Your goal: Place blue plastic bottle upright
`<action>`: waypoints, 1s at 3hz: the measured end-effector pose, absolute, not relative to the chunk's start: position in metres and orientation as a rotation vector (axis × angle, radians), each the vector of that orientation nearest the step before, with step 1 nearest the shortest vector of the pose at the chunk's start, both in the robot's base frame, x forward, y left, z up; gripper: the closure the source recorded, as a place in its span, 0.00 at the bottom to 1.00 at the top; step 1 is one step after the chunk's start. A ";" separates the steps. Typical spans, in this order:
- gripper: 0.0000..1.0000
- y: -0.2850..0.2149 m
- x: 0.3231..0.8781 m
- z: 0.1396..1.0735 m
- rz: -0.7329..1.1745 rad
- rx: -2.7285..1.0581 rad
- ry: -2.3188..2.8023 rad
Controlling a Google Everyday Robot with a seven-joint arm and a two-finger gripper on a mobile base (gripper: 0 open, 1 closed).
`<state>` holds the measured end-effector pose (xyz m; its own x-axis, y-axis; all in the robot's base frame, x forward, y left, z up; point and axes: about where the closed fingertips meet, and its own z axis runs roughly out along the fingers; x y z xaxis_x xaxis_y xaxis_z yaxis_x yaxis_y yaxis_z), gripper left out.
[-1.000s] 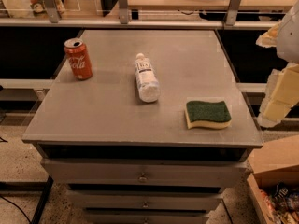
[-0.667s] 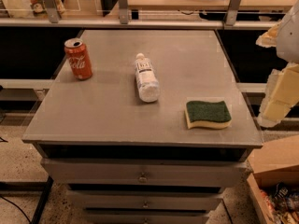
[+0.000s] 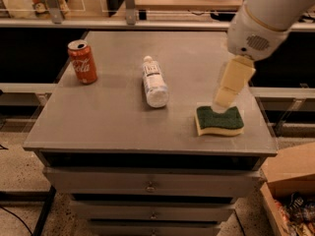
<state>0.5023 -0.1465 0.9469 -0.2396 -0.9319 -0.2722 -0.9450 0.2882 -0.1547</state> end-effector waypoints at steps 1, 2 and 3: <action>0.00 -0.095 0.534 0.937 0.151 -1.705 2.212; 0.00 -0.050 0.557 0.930 0.182 -1.673 2.207; 0.00 -0.022 0.574 0.925 0.189 -1.561 2.234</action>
Offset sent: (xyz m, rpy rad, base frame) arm 0.0840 0.1512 -0.0254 0.1414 0.0145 -0.0304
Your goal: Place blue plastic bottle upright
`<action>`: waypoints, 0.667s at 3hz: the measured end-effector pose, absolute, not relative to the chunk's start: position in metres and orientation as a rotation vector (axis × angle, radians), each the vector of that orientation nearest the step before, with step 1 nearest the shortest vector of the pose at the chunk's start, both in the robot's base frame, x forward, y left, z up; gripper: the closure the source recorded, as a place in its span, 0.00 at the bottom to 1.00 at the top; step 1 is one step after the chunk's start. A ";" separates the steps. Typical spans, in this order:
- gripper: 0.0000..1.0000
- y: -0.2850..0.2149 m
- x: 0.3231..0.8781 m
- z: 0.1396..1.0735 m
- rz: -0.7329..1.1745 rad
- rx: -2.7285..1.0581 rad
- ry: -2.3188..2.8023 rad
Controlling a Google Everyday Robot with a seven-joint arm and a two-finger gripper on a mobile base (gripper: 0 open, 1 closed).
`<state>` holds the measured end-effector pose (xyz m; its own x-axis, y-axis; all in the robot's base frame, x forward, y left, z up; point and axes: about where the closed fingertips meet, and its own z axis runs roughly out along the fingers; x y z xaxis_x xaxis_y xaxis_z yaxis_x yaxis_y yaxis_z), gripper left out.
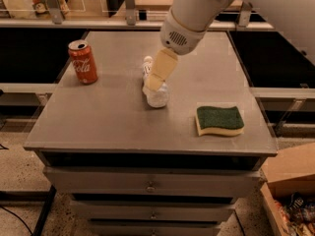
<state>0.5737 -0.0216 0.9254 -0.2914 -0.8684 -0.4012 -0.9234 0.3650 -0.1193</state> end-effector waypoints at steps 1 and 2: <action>0.00 -0.001 0.594 0.912 0.179 -1.436 2.297; 0.00 0.017 0.613 0.895 0.130 -1.326 2.403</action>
Offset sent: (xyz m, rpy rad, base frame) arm 0.0628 0.0651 -0.0498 -0.0622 0.0600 -0.3660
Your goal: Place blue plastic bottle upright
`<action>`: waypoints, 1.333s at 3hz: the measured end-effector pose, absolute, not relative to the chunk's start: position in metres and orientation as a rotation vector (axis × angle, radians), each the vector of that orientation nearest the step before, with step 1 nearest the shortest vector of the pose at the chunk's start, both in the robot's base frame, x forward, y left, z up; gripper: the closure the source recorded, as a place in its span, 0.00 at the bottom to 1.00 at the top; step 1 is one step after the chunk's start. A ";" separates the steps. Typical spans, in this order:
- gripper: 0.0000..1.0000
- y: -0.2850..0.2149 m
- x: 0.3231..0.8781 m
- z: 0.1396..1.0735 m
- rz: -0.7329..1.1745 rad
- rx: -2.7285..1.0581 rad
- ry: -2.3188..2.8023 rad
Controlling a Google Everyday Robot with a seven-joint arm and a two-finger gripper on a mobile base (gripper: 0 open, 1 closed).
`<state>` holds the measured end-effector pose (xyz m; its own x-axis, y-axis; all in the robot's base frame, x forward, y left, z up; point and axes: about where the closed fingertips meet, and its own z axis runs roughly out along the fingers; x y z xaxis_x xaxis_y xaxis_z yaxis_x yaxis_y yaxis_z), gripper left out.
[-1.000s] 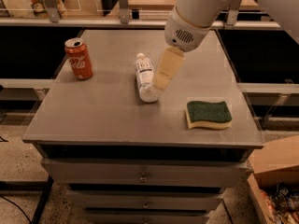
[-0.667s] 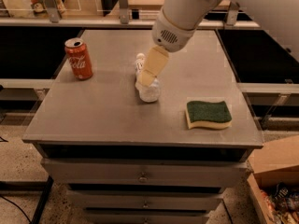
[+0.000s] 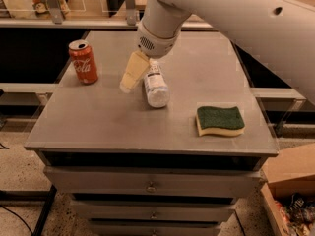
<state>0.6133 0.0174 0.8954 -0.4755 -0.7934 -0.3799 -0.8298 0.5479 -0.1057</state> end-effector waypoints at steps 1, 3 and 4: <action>0.00 0.032 0.627 0.879 0.066 -1.239 2.505; 0.00 0.040 0.647 0.847 -0.043 -1.109 2.651; 0.00 0.036 0.653 0.833 -0.054 -1.048 2.712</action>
Offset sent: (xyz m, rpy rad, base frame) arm 0.0392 0.0296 -0.0480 -0.1663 0.0688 -0.2556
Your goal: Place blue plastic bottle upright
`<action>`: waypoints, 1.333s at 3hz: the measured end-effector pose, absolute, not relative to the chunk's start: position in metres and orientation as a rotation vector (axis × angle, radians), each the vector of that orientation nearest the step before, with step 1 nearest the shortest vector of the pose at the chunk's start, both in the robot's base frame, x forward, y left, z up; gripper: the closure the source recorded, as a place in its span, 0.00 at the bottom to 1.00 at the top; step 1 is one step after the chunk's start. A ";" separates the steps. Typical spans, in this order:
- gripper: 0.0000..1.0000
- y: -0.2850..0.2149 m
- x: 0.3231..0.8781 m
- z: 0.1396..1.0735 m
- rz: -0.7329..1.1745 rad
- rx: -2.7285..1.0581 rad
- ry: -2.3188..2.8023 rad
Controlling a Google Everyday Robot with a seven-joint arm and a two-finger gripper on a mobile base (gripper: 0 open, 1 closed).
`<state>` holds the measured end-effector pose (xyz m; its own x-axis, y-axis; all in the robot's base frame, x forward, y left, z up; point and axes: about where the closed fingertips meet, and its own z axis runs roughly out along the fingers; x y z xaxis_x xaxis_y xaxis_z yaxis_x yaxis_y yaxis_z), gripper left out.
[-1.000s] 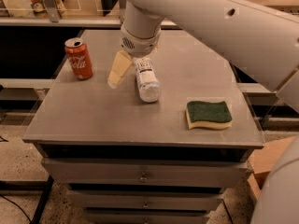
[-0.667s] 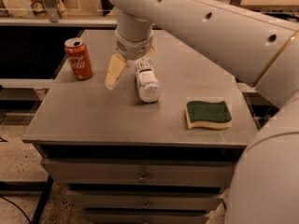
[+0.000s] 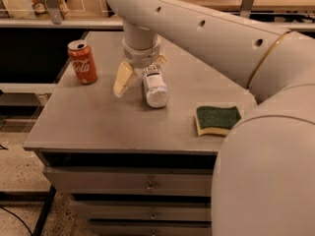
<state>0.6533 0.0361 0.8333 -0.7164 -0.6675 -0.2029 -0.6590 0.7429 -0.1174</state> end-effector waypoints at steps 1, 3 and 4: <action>0.17 0.029 0.658 0.820 -0.021 -1.008 2.760; 0.64 0.032 0.660 0.818 0.160 -1.041 2.725; 0.87 0.032 0.660 0.822 0.160 -1.041 2.725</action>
Offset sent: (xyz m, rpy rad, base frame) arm 0.0022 -0.0066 -0.0213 0.3458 0.0856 0.2268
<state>0.6603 0.0321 0.8223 -0.7248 -0.6450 -0.2422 -0.6688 0.7431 0.0229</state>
